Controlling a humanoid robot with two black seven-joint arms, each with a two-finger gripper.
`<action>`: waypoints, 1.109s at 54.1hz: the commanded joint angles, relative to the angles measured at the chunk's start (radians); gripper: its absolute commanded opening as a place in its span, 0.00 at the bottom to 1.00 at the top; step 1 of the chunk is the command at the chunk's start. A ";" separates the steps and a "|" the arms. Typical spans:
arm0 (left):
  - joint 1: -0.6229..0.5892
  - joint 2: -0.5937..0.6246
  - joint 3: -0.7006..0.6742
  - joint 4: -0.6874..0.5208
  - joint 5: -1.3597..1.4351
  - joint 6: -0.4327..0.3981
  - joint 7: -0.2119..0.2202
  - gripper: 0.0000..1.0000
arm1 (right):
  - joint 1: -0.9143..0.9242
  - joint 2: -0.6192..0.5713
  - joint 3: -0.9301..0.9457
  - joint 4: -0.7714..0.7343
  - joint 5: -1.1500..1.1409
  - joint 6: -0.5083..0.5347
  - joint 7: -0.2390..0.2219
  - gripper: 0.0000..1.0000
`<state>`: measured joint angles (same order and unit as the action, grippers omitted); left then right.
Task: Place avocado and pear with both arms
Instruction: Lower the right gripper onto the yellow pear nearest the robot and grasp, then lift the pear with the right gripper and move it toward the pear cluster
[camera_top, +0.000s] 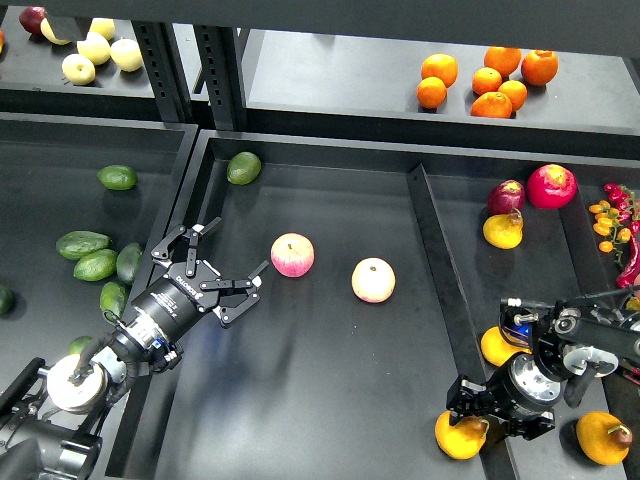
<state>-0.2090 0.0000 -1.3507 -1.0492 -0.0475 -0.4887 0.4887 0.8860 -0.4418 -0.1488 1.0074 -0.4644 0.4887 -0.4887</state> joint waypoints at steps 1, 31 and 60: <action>0.000 0.000 0.001 -0.003 0.000 0.000 0.000 0.99 | -0.009 0.000 0.003 -0.001 0.010 0.000 0.000 0.37; 0.002 0.000 0.001 -0.003 0.000 0.000 0.000 0.99 | 0.094 -0.023 0.018 0.036 0.249 0.000 0.000 0.25; 0.008 0.000 0.001 -0.003 0.000 0.000 0.000 0.99 | 0.174 -0.327 0.003 0.054 0.455 0.000 0.000 0.26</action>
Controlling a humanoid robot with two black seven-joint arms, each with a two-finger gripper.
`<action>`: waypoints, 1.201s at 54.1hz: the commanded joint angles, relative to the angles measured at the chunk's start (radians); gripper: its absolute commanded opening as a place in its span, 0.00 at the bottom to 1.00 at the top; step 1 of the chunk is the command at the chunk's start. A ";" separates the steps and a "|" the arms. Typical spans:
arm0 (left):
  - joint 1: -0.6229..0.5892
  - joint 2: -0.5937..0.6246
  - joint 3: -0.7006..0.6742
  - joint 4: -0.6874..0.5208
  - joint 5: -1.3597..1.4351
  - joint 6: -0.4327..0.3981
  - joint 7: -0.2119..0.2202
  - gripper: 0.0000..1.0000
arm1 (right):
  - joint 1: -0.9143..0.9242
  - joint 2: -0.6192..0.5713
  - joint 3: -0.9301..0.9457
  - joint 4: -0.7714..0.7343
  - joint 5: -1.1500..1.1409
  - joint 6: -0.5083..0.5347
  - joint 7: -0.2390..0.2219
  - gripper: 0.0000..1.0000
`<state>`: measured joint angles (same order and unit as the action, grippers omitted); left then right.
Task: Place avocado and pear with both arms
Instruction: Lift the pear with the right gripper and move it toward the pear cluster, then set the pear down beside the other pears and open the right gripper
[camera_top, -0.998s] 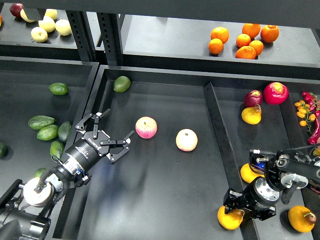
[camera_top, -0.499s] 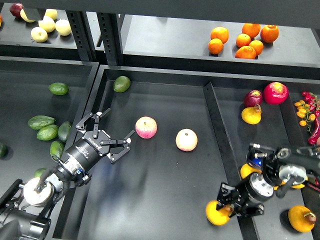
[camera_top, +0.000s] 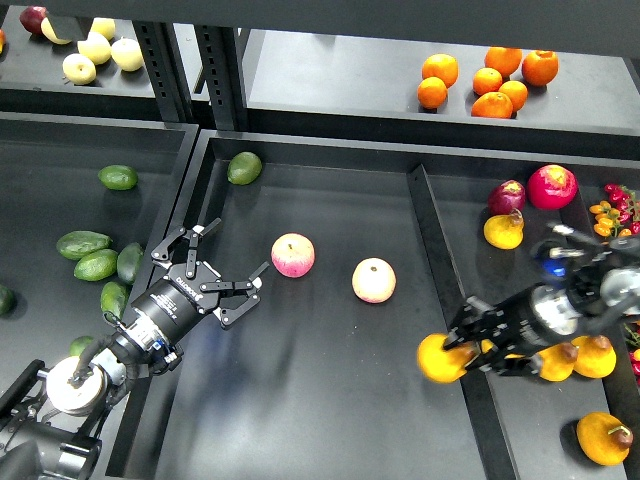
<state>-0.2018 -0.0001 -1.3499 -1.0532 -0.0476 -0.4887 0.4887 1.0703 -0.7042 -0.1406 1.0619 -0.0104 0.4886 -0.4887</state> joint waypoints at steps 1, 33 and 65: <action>0.001 0.000 0.000 0.001 0.000 0.000 0.000 0.99 | -0.012 -0.070 -0.005 0.001 0.001 0.000 0.000 0.26; 0.004 0.000 0.001 0.001 0.000 0.000 0.000 0.99 | -0.158 -0.222 -0.001 0.017 -0.008 0.000 0.000 0.27; 0.007 0.000 0.003 0.001 0.000 0.000 0.000 0.99 | -0.230 -0.164 0.010 -0.033 -0.054 0.000 0.000 0.29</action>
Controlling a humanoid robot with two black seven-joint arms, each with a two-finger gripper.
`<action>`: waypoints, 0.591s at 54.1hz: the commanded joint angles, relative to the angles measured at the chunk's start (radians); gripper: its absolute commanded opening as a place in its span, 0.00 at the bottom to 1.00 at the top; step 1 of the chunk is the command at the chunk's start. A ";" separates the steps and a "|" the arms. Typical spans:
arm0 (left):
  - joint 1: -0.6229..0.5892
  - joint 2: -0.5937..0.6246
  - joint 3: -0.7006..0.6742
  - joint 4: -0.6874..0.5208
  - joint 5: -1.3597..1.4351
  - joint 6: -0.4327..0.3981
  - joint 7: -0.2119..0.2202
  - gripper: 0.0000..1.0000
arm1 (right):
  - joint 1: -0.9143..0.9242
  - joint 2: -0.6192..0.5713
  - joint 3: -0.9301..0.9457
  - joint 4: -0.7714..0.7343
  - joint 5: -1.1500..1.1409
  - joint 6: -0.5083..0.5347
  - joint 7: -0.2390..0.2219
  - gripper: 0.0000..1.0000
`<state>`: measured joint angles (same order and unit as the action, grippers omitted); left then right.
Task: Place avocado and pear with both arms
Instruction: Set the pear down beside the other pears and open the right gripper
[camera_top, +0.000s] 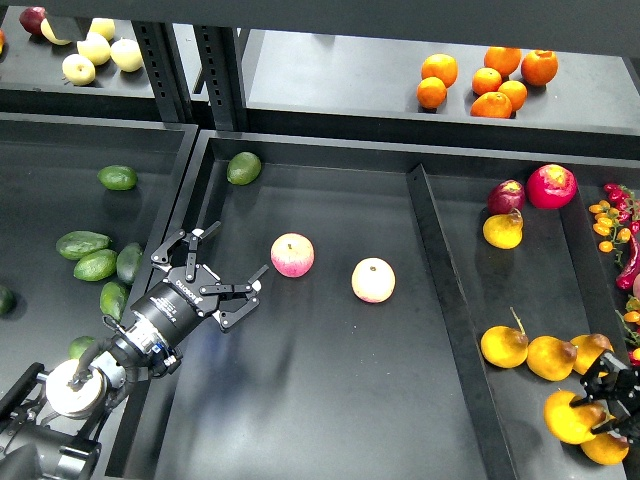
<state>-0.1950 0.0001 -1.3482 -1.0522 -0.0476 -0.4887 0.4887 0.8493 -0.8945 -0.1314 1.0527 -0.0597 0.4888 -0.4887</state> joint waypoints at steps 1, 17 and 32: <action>0.000 0.000 0.001 0.000 0.000 0.000 0.000 0.99 | -0.010 0.029 0.001 -0.026 -0.005 0.000 0.000 0.29; 0.000 0.000 0.000 0.000 0.000 0.000 0.000 0.99 | -0.018 0.095 0.000 -0.089 -0.039 0.000 0.000 0.31; 0.000 0.000 0.001 0.000 0.000 0.000 0.000 0.99 | -0.019 0.154 -0.008 -0.137 -0.048 0.000 0.000 0.32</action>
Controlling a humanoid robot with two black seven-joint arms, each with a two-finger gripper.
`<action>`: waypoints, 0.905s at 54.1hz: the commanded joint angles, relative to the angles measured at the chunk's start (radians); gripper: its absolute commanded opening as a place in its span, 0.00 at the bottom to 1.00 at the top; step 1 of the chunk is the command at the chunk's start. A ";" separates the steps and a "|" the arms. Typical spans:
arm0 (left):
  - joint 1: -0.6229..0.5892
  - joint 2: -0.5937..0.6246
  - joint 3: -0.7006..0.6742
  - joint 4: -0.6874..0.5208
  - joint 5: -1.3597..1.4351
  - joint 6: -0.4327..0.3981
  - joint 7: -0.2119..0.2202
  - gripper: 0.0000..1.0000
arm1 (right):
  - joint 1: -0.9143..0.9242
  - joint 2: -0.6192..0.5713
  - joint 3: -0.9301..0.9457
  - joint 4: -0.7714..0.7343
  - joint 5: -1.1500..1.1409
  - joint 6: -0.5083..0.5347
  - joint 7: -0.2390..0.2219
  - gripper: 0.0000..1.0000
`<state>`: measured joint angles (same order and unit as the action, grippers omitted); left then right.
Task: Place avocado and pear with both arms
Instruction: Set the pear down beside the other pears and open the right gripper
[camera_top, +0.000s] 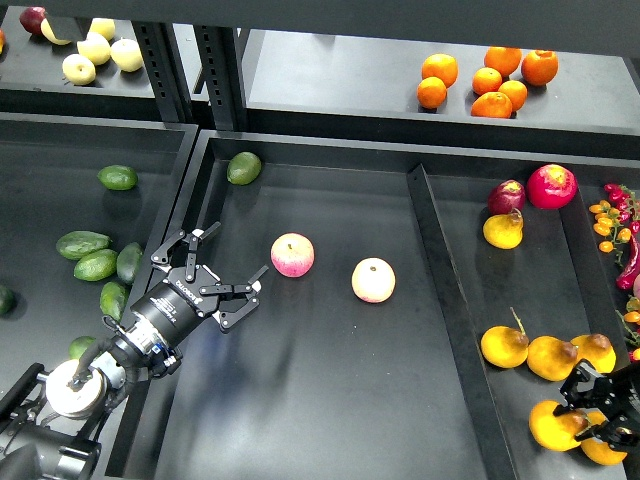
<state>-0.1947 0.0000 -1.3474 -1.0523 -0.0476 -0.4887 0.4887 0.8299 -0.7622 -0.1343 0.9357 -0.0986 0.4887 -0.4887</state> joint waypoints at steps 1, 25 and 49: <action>0.000 0.000 0.001 0.000 0.000 0.000 0.000 0.99 | -0.002 0.023 -0.005 -0.023 -0.010 0.000 0.000 0.32; 0.001 0.000 -0.001 0.000 0.000 0.000 0.000 0.99 | -0.020 0.063 -0.004 -0.054 -0.017 0.000 0.000 0.36; 0.001 0.000 0.001 -0.002 0.000 0.000 0.000 0.99 | -0.018 0.067 -0.002 -0.054 -0.018 0.000 0.000 0.51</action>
<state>-0.1932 0.0000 -1.3476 -1.0537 -0.0476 -0.4887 0.4887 0.8099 -0.6949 -0.1370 0.8820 -0.1166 0.4886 -0.4887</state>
